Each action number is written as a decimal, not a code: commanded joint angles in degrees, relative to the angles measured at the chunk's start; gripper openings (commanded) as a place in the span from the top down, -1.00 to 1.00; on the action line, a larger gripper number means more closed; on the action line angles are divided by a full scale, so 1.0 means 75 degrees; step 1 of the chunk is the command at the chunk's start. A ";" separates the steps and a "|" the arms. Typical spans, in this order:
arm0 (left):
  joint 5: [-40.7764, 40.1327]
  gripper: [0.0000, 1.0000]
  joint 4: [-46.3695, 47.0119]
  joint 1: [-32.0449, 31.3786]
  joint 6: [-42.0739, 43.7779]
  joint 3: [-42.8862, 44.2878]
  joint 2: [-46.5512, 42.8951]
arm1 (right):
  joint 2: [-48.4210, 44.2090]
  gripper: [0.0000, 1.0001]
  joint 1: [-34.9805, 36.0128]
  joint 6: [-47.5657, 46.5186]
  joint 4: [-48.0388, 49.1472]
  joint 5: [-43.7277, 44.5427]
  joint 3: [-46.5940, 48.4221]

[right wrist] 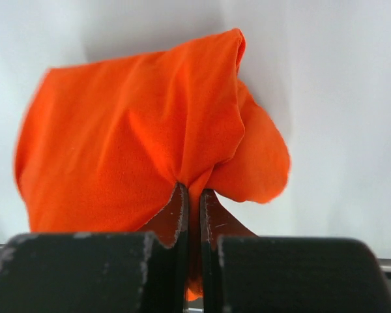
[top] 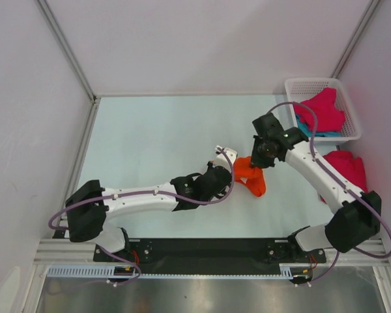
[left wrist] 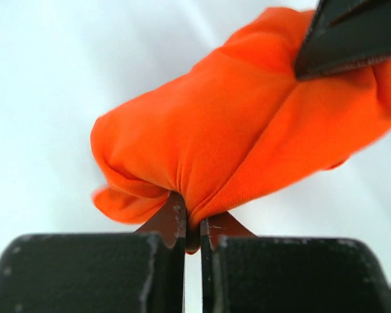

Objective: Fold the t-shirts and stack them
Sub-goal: Put the neatly folded tshirt into the corner of the board with the right arm

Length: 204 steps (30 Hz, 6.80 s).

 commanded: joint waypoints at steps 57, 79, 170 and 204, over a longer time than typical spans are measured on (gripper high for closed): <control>0.4117 -0.75 -0.0969 0.1811 -0.0639 -0.1917 -0.3071 | -0.1718 0.13 0.2862 0.2872 -0.0219 0.0679 -0.2985; 0.3871 -0.80 -0.1461 0.1822 -0.0499 -0.1800 -0.3200 | -0.1696 -0.33 0.3519 0.3916 0.0940 0.0785 -0.4414; 0.6086 -0.78 0.1843 0.1822 -0.2771 -0.2351 0.1417 | -0.1296 -0.40 0.0449 0.1924 0.2453 0.0327 -0.4415; 0.6004 -0.77 0.1597 0.1811 -0.2654 -0.2304 0.1300 | -0.1005 -0.44 0.0565 0.1877 0.2335 0.0222 -0.3571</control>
